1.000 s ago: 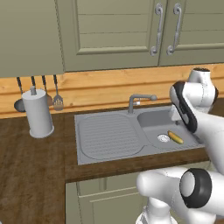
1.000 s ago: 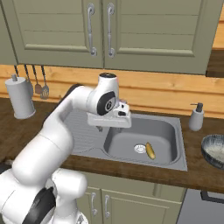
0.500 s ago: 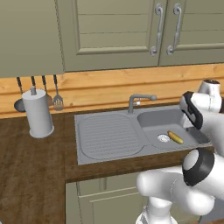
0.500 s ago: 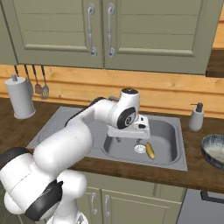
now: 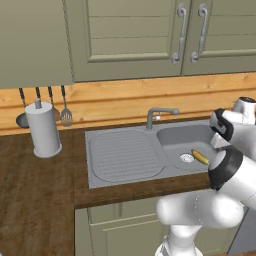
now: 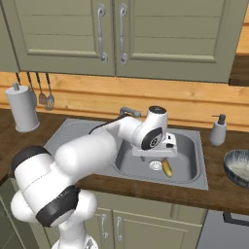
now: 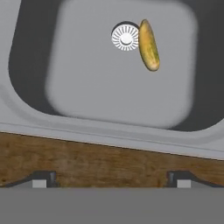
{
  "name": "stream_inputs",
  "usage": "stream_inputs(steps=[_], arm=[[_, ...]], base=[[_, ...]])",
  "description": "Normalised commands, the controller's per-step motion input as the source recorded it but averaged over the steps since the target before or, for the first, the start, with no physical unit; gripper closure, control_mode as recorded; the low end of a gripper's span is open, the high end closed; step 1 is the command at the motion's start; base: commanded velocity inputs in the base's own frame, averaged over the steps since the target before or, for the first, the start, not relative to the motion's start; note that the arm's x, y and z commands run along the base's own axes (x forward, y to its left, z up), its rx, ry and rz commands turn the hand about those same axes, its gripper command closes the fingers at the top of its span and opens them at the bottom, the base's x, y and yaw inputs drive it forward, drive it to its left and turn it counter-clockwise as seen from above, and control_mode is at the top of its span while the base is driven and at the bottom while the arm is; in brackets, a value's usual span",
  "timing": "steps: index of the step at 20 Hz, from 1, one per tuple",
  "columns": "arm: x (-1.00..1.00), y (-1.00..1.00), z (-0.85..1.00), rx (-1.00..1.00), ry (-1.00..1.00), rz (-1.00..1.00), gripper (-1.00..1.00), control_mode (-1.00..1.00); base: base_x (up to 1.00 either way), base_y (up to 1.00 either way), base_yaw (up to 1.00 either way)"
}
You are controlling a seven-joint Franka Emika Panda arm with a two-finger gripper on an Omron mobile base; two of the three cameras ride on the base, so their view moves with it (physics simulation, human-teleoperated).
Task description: Pick the cucumber from the sink and place it in the bowl. Then pick the bowl and place it in the microwave. Then close the microwave door and press the start button.
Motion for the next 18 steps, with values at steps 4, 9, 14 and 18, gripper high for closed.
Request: stream_inputs(steps=[4, 9, 14, 18], arm=[[0.35, -0.17, -0.23, 0.02, -0.11, 0.08, -1.0, -1.0], [0.29, -0.01, -0.26, 0.0, -0.01, 0.01, -1.0, -1.0], [0.29, 0.02, -0.24, 0.0, 0.01, 0.0, -1.0, -1.0], [0.2, 0.05, -0.27, 0.0, 0.05, 0.0, -1.0, -1.0]], base=[[0.0, 0.0, 0.0], [0.0, 0.0, 0.0], [0.0, 0.0, 0.0], [0.0, 0.0, 0.0]])
